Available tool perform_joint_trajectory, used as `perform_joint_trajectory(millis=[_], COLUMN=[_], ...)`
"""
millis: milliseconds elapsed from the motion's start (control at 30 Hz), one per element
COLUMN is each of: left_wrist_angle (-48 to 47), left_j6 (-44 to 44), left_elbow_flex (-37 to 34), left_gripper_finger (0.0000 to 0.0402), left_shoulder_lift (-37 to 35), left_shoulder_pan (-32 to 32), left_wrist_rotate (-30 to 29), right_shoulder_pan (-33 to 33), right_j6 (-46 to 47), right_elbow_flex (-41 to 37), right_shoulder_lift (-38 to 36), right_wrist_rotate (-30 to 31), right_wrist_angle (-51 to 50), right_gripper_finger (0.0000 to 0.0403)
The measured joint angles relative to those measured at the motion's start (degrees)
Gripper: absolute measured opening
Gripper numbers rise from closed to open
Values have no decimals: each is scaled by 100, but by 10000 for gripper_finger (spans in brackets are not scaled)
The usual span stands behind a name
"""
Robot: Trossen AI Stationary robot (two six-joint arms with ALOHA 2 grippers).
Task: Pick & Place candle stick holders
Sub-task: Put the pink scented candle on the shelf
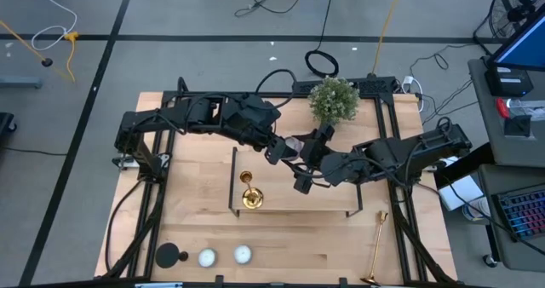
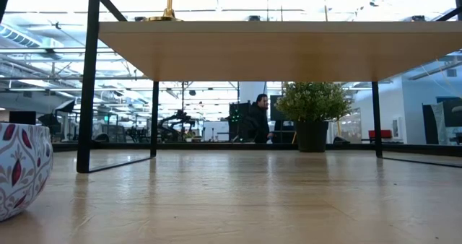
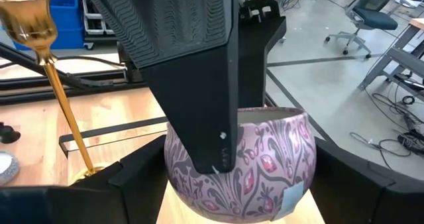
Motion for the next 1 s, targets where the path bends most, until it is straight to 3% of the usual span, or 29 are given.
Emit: perform_joint_trajectory(millis=[200, 467, 800, 1000], left_wrist_angle=[-68, -64, -108, -139], left_j6=[18, 77, 358, 363], left_elbow_flex=[0, 0, -4, -3], left_gripper_finger=[304, 302, 359, 370], left_shoulder_lift=[0, 0, -82, -298], left_shoulder_pan=[0, 2, -11, 120], left_wrist_rotate=[32, -5, 114, -76], right_shoulder_pan=[-2, 0, 86, 118], right_j6=[-10, -12, 81, 629], right_elbow_flex=[0, 0, 0, 0], right_shoulder_lift=[4, 4, -9, -29], right_wrist_rotate=[-4, 1, 34, -380], right_wrist_angle=[-4, -9, 27, 91], right_gripper_finger=[300, 295, 294, 293])
